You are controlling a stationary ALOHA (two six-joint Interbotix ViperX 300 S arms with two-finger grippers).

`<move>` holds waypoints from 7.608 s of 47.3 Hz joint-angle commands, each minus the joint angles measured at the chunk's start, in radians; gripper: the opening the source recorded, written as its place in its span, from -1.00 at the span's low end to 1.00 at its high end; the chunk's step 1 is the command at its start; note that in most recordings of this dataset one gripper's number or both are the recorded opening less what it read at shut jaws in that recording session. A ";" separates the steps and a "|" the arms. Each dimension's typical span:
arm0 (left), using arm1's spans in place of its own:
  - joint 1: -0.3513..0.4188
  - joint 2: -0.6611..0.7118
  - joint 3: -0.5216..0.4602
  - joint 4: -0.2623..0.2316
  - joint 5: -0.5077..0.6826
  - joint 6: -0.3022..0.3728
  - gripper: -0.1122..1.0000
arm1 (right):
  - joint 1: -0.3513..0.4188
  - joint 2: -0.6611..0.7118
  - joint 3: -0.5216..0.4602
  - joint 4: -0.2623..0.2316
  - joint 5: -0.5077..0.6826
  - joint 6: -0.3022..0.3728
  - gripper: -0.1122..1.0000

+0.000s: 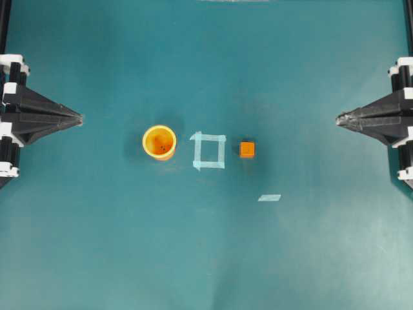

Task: Move the cup to the left with left arm.

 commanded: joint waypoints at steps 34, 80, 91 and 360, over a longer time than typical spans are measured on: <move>-0.005 0.021 -0.023 0.012 0.002 0.002 -0.81 | 0.002 0.011 -0.051 0.002 0.008 0.009 -0.81; 0.005 0.273 -0.018 0.012 0.003 0.040 0.68 | -0.002 0.006 -0.066 0.002 0.009 0.003 -0.81; 0.018 0.402 0.014 0.015 -0.071 0.054 0.68 | 0.000 0.005 -0.069 0.002 0.009 0.003 -0.81; 0.006 0.095 0.279 0.023 0.135 0.054 0.35 | -0.002 0.011 -0.097 -0.003 0.064 0.005 -0.81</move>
